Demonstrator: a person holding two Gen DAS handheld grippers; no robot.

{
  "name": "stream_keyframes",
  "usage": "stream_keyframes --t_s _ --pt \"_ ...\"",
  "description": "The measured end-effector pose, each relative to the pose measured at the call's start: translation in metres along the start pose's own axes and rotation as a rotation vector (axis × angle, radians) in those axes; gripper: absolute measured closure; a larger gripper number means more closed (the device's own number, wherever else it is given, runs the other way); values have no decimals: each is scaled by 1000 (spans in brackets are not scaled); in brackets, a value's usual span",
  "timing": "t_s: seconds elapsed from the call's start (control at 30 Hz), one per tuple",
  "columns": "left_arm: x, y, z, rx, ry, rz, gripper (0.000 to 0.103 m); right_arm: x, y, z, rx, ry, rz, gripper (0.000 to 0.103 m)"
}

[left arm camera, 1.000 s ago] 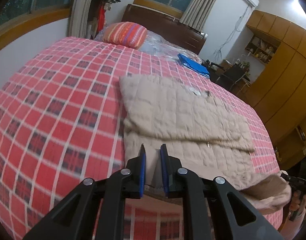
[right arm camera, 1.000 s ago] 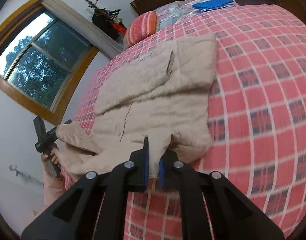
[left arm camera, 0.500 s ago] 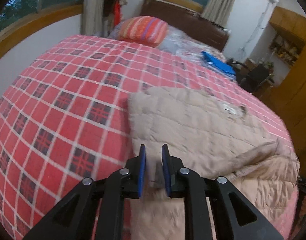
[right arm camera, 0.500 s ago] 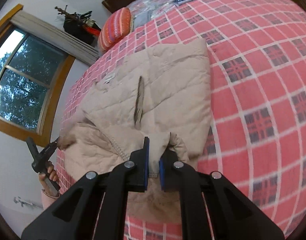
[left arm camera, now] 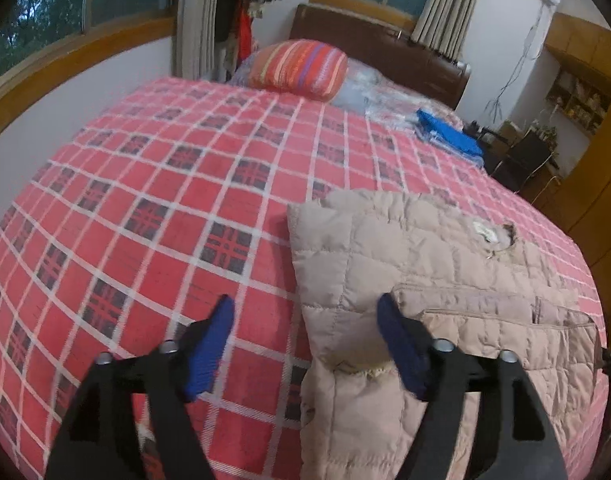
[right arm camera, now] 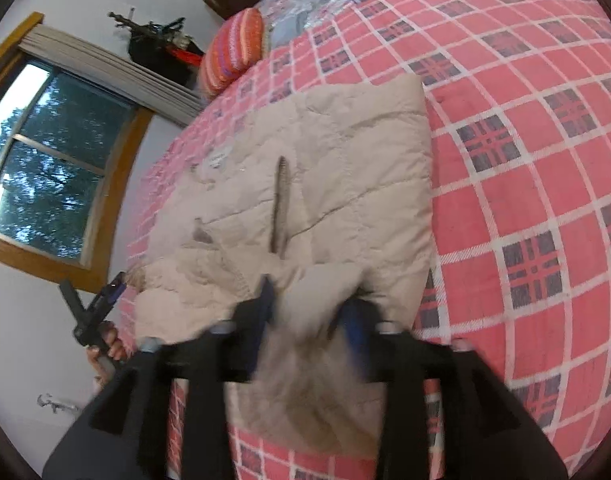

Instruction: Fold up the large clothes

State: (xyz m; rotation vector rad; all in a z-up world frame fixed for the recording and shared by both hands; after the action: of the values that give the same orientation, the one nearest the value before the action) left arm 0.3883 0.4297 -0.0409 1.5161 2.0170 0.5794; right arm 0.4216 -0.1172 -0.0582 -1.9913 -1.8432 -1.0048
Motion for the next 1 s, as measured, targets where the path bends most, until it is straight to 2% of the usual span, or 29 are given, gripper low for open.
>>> stream_keyframes --t_s 0.03,0.07,0.1,0.23,0.4,0.5,0.53,0.57,0.6,0.67,0.7,0.77,0.8,0.83,0.87,1.0 --pt "0 -1 -2 4 -6 12 25 2 1 -5 -13 -6 -3 27" --pt "0 -3 -3 6 -11 22 25 3 2 -14 -50 -38 -14 17" --pt "0 -6 -5 10 -12 33 25 4 3 -22 -78 -61 -29 17" --pt "-2 -11 -6 21 -17 48 23 5 1 -30 -83 -78 -52 18" --pt "-10 -13 3 31 28 86 21 2 -9 -4 -35 -165 -112 18" --pt "-14 -14 13 44 48 100 21 -4 -11 12 -13 -186 -123 30" --pt "-17 -14 16 51 51 104 21 -4 -12 18 -4 -193 -125 47" --pt "-20 -15 21 62 52 113 21 -3 -13 24 3 -205 -136 59" --pt "-23 -16 23 67 53 123 21 -3 -13 26 -2 -221 -145 62" --pt "-34 -19 24 52 74 171 23 2 -14 26 -29 -267 -192 82" --pt "-39 -20 23 44 87 189 26 4 -16 23 -37 -260 -203 85" --pt "-49 -27 19 50 80 221 61 5 -20 16 -52 -247 -204 92" --pt "-53 -30 15 57 66 224 68 7 -23 11 -63 -247 -217 93" --pt "-55 -33 11 57 61 224 86 8 -26 6 -73 -251 -226 93" --pt "-56 -37 4 50 47 219 96 9 -30 -1 -84 -247 -231 94" --pt "-50 -50 -36 -41 -7 195 103 13 -47 -23 -117 -217 -254 94"
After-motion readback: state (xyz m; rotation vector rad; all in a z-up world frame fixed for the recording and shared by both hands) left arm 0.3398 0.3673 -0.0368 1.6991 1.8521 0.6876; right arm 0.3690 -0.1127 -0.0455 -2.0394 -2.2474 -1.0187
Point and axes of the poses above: each gripper's, at about its wrist camera, not at the fingertips, and z roughly the way its jaws point, x to its left, y to its top, the point moved 4 cm from there along z, roughly the way its jaws point, and after that the axes turned 1 degree about z, right-handed, at the moved point
